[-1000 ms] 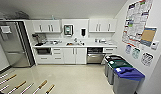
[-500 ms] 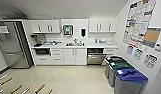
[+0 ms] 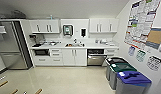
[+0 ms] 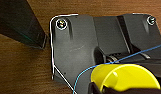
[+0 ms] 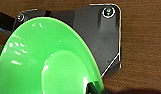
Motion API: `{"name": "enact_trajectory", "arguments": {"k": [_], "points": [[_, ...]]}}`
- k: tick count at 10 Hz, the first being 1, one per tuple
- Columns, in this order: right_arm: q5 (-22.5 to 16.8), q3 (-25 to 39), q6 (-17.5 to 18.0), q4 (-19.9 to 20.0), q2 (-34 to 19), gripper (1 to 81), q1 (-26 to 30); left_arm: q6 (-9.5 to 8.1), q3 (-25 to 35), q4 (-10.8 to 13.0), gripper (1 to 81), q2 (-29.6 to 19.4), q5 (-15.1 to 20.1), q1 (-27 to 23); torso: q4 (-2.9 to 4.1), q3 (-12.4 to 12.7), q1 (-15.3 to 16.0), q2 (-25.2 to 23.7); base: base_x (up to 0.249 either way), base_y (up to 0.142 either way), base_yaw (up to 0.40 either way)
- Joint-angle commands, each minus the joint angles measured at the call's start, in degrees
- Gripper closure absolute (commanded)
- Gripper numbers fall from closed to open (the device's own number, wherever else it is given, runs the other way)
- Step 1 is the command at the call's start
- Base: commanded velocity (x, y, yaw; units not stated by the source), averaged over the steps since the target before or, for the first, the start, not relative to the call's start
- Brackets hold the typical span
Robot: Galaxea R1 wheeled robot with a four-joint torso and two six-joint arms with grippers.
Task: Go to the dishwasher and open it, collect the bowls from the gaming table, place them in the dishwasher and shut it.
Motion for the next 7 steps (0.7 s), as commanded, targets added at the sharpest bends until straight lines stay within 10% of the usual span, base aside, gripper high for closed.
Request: {"name": "enact_trajectory", "arguments": {"k": [1,7], "points": [[-2.57,0.04,-0.2,-0.26,-0.29,81.1,2.35,0.12,-0.31,0.02,81.1,-0.58,2.8,-2.57,0.0,0.0,0.0,0.0,0.133,0.0,0.0],[-2.57,0.04,-0.2,-0.26,-0.29,81.1,2.44,0.12,-0.31,0.1,81.1,-0.58,2.8,-2.57,0.0,0.0,-0.05,0.0,0.125,-0.059,0.0]]}}
